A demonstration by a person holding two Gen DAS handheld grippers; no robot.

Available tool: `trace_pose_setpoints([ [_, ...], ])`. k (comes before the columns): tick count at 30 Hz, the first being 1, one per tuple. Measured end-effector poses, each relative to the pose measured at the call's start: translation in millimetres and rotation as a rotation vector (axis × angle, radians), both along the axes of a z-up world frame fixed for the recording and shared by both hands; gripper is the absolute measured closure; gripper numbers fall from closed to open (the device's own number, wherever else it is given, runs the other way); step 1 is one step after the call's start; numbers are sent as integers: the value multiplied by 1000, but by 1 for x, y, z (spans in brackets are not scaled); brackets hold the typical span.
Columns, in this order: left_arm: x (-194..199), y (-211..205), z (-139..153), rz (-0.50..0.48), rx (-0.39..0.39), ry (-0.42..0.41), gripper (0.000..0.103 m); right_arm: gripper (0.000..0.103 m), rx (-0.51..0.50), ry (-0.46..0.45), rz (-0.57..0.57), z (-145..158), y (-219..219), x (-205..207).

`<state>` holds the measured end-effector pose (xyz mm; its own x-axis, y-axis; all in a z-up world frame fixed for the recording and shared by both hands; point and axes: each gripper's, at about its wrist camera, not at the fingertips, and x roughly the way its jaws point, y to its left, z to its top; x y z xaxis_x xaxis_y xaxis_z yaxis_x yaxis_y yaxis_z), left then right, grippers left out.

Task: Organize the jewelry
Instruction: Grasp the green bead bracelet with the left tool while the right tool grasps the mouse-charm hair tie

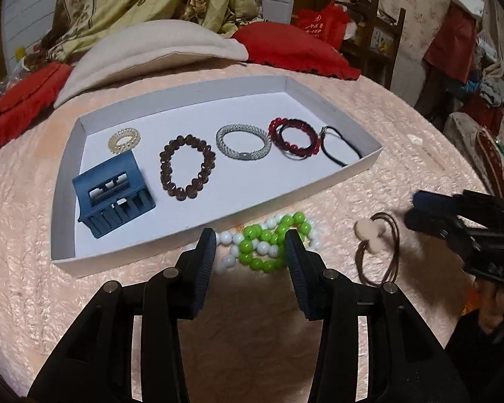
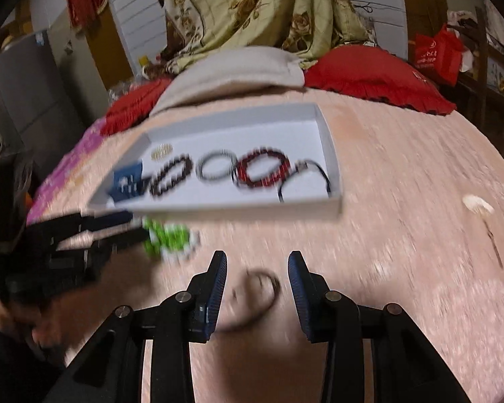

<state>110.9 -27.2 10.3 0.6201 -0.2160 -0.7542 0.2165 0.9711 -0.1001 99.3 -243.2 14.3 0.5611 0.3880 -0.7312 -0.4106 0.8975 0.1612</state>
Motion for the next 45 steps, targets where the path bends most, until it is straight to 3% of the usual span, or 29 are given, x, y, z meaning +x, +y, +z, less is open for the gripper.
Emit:
trace_pose_setpoints([
  [6,0,-2,-7,-13,-7,18,82,67,-11,22,-14,-8,-17,-1],
  [13,3,-10,-11,-23,12,26,83,67,19,68,-21,-12,-20,4],
  [17,2,-11,-12,-28,17,29,95,67,27,63,29,-11,-11,0],
  [23,2,-9,-7,-14,-7,19,95,67,-14,17,148,-14,17,-10],
  [30,-7,2,15,-20,-77,-21,95,66,-70,39,134,-29,28,6],
  [33,-10,8,24,-15,-105,-36,95,59,-73,27,147,-29,30,7],
  [41,-8,24,37,25,-155,-54,95,58,-110,-11,169,-32,38,11],
  [45,-10,25,40,26,-156,-59,95,67,-120,-21,174,-31,36,9],
])
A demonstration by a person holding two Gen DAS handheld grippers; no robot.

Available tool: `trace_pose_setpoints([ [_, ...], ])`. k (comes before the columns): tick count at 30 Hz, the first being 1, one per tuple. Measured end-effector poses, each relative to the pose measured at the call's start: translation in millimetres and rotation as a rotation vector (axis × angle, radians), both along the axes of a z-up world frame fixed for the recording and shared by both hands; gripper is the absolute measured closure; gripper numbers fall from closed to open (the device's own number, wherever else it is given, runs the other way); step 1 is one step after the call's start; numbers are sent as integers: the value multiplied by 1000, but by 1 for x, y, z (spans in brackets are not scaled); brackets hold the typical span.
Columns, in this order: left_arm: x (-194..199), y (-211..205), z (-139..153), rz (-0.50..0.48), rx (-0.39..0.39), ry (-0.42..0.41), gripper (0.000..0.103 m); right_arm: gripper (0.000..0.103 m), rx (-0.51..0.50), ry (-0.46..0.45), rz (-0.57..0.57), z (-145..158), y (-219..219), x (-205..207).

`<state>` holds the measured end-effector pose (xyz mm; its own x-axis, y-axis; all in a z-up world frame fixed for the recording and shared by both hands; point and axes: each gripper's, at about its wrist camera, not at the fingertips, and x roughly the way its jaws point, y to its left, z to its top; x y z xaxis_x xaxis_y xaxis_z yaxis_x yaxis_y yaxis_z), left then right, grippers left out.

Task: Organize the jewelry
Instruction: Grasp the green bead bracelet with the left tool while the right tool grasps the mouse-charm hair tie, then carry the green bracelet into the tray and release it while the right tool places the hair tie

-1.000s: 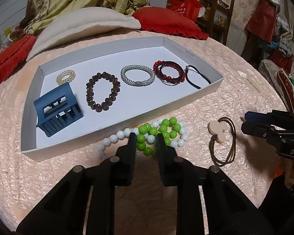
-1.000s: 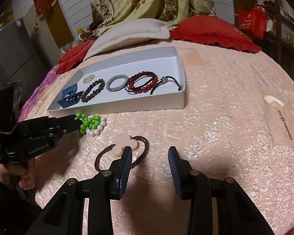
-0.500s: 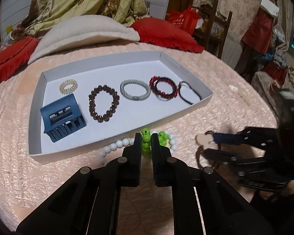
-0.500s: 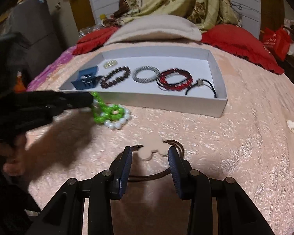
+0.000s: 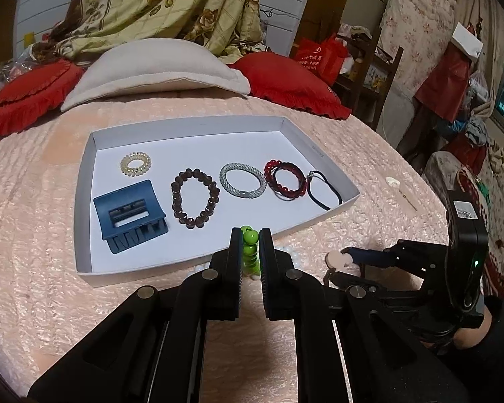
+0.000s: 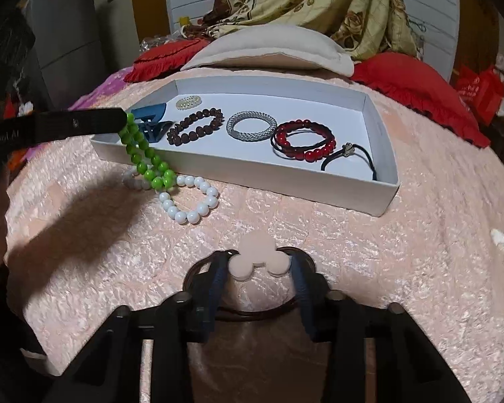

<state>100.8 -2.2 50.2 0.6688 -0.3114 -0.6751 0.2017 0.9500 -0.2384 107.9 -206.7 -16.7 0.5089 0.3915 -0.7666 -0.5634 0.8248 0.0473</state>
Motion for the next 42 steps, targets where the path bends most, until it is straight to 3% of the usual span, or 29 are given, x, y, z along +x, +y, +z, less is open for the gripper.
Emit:
trace_pose_setpoints([
  [11,-8,8,16,18,-13,-25,95,67,122,-45,1,39,-9,-26],
  [16,-16,15,25,41,-28,-38,95,67,158,-76,-48,54,-14,-28],
  [42,-16,16,31,59,-32,-38,95,67,155,-79,-70,56,-7,-24],
])
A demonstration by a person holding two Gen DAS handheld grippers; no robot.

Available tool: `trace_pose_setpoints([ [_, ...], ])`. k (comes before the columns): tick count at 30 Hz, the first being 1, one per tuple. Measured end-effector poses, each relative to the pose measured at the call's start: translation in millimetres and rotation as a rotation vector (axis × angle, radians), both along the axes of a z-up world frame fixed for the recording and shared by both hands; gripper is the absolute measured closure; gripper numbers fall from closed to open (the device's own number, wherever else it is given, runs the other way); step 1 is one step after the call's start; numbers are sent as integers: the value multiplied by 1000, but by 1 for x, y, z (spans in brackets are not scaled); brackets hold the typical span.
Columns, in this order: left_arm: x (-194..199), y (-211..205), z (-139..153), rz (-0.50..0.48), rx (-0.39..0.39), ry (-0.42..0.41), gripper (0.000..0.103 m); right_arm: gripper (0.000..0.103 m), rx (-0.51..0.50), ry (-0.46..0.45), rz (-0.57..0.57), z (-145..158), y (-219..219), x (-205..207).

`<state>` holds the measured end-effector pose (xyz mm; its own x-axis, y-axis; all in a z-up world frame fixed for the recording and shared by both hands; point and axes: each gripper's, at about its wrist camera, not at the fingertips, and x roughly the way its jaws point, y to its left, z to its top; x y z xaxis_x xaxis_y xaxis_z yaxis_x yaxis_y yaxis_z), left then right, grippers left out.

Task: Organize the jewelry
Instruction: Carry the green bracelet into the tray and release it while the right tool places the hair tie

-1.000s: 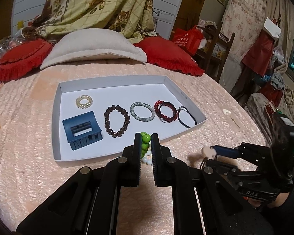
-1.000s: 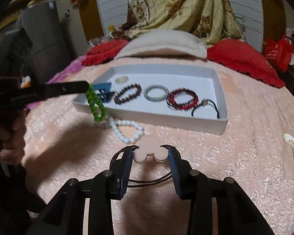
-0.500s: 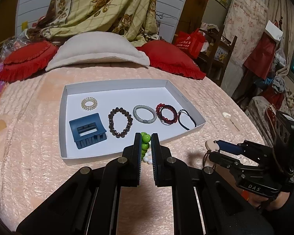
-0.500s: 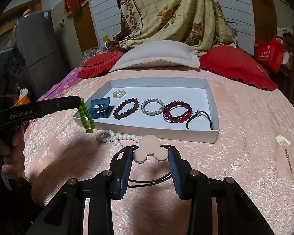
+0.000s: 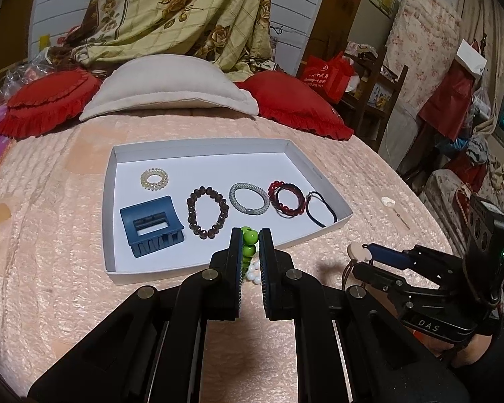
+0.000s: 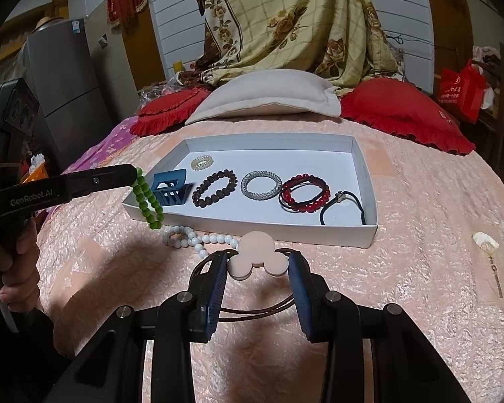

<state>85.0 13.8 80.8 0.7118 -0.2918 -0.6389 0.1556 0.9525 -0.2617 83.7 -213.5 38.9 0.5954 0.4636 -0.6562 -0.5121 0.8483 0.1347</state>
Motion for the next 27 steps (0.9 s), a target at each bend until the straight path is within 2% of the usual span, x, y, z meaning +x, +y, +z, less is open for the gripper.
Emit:
trace_pose_setpoints([
  [12,19,13,9,35,-33,-18,95,67,42,-42,-3,15,3,14],
  [15,25,10,9,39,-34,-19,95,67,84,-15,-4,17,2,24],
  [27,52,2,8,69,-11,-18,95,67,71,-55,-33,25,7,54],
])
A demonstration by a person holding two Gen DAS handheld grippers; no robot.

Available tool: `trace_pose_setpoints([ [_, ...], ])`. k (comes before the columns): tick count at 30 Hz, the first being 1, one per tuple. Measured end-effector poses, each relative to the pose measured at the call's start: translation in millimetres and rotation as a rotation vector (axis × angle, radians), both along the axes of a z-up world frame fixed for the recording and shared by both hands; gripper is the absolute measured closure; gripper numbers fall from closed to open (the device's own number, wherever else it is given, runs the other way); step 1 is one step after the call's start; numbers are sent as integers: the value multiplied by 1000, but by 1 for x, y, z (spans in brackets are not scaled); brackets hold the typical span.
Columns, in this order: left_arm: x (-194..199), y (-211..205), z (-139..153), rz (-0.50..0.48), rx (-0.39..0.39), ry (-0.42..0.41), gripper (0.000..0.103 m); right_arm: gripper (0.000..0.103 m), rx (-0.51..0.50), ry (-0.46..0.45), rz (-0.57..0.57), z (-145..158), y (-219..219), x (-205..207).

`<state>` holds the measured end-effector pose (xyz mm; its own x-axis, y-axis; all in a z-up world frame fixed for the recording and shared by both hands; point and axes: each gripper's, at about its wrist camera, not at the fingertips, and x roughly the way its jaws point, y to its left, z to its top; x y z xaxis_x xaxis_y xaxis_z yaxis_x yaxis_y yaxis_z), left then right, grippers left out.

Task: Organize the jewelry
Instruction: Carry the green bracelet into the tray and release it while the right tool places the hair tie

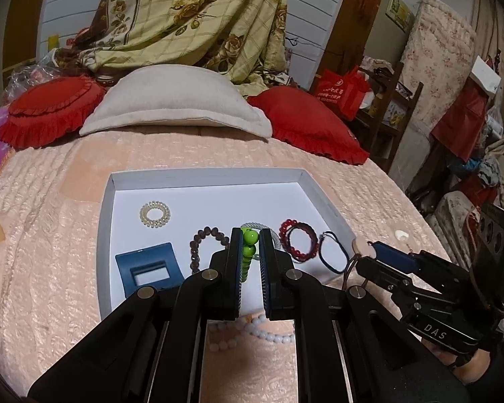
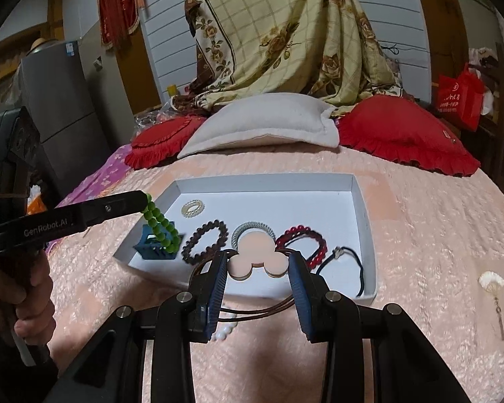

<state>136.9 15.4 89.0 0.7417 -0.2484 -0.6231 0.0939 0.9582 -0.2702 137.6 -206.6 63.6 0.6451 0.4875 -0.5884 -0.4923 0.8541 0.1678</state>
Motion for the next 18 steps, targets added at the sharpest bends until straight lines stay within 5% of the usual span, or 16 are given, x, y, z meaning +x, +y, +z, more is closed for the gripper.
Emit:
trace_pose_setpoints([
  [18,20,11,-1,46,14,2,95,67,29,-32,-49,-3,6,31],
])
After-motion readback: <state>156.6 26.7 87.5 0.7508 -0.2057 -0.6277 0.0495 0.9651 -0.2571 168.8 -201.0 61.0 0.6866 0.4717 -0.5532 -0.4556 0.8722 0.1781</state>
